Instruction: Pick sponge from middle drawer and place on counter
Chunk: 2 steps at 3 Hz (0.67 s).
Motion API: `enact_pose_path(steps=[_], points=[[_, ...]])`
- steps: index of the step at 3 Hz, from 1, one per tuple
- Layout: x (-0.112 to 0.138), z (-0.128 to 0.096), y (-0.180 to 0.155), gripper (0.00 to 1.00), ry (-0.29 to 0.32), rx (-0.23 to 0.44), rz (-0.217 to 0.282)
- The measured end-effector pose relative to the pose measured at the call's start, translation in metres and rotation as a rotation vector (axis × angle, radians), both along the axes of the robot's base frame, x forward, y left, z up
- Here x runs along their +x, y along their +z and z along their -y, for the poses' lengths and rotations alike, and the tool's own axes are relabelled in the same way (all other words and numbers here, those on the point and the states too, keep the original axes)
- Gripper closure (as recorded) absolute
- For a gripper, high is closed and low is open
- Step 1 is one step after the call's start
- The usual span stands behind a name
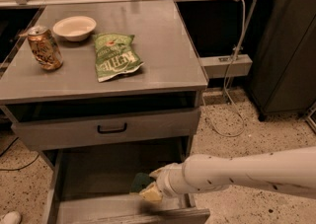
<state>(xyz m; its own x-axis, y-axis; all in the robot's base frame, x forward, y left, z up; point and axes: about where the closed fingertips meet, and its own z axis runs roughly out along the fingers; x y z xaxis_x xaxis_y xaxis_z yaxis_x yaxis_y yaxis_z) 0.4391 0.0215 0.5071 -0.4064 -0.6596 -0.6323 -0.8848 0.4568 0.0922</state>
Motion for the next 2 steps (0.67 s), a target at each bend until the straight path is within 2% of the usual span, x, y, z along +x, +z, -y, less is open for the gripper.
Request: enact_pose_path(steps=[1,2], points=[[0.0043,0.0052,0.0277,1.0,0.007,-0.027,0.061],[0.0081,0.0118,0.036,1.0,-0.011,-0.04,0.047]])
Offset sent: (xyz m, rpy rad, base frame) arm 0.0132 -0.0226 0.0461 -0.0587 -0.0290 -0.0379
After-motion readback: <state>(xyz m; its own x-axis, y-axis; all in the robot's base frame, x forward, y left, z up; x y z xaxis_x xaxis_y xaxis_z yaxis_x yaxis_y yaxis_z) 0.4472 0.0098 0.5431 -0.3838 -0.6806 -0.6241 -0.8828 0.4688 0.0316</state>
